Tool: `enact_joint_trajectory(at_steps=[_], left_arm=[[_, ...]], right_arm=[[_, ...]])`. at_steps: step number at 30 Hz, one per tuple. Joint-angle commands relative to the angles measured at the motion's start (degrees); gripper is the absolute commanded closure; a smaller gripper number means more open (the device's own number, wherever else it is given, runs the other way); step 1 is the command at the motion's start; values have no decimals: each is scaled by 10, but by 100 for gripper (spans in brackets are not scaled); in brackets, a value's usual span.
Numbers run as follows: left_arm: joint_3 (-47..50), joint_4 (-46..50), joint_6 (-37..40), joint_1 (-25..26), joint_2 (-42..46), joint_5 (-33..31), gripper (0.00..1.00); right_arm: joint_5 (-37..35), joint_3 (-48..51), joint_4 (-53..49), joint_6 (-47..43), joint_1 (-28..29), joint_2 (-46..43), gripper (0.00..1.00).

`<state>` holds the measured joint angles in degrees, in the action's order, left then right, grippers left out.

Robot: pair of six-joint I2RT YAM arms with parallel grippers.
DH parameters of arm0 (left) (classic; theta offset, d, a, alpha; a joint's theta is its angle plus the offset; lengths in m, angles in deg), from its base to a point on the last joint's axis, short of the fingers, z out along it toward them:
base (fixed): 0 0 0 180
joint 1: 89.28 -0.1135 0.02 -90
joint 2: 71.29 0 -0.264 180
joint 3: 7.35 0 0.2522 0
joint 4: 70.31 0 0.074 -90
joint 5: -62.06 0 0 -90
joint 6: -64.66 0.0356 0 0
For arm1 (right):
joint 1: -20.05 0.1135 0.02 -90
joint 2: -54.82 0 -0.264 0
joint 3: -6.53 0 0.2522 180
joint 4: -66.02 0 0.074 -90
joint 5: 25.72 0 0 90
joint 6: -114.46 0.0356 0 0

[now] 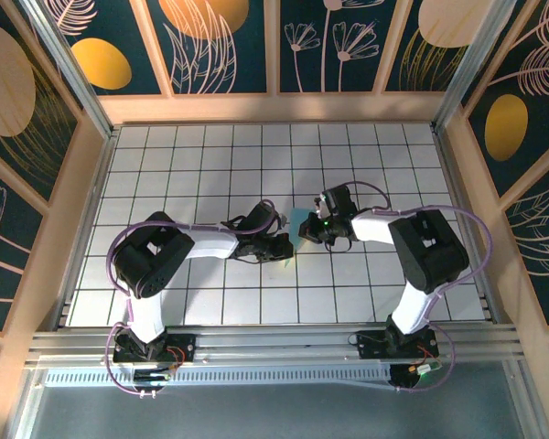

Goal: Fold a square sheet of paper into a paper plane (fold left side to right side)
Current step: Fold the wing for the fifth time at the center of the table.

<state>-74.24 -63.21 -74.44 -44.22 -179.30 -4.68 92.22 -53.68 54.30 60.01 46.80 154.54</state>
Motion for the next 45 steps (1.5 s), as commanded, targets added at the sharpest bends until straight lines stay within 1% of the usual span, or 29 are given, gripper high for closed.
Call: enact_joint_trajectory(at_steps=[1,8,17,22,27,35,38,41,45], left_arm=[[21,52,-1,5,-7,-31,100],[18,61,1,9,-8,-43,100],[15,80,3,10,-8,-58,100],[18,94,4,10,-8,-70,100],[26,97,5,10,-8,-75,100],[38,83,1,10,-5,-74,100],[36,76,0,11,-3,-71,100],[31,72,1,12,1,-68,100],[26,64,-2,12,7,-60,100]], right_arm=[[-12,13,-11,23,12,-40,100],[0,33,28,56,40,-29,100],[-10,33,34,56,42,14,100],[-18,23,22,36,24,22,100],[-18,5,14,10,-11,33,100],[-16,-79,-27,-40,-65,62,100],[-17,-94,-41,-45,-64,49,100],[-15,-87,-38,-41,-55,35,100],[1,-71,-10,-22,-39,48,100]])
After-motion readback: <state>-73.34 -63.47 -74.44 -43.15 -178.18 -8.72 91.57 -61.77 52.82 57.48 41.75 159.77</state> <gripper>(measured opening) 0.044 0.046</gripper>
